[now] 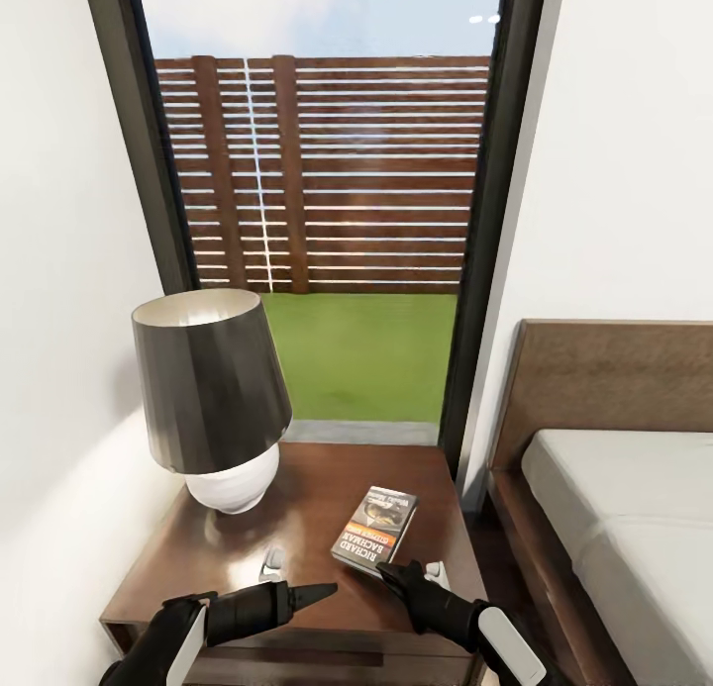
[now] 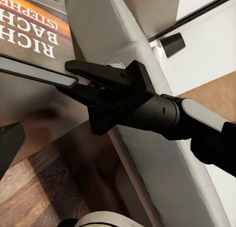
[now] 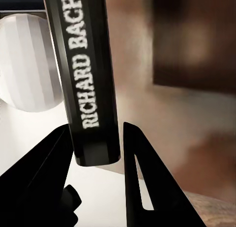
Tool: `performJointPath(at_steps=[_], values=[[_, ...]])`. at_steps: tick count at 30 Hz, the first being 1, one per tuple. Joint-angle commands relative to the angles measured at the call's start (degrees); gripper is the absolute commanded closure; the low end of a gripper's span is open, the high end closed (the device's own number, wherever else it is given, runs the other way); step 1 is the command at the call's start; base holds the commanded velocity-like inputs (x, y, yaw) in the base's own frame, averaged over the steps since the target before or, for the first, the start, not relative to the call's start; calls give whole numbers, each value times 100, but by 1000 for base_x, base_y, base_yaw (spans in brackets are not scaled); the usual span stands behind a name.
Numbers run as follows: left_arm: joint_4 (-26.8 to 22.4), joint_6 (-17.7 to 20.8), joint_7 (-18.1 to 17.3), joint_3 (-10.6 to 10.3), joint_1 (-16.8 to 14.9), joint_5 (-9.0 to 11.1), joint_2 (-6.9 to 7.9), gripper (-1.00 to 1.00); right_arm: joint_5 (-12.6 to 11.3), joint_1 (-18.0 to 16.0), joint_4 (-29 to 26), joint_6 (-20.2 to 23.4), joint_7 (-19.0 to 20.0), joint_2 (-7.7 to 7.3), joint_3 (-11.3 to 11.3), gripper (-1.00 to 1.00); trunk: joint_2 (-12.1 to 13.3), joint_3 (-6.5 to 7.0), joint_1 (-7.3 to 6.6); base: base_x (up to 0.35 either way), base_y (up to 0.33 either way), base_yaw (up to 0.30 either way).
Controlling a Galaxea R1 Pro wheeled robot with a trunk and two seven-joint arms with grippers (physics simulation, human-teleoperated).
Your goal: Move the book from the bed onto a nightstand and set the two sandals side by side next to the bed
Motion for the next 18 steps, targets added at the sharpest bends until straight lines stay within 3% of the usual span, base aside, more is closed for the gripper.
performJointPath(at_steps=[1, 18], values=[[0, 60, -16, 6, -2, 10, -1, -100, -3, -3, 2, 13, 14, -1, 2, 100, -2, -5, -1, 0, 0, 0], [0, 60, -16, 6, -2, 10, 8, -100, -3, -3, 2, 13, 14, -1, 2, 100, -2, -5, -1, 67, 0, 0]])
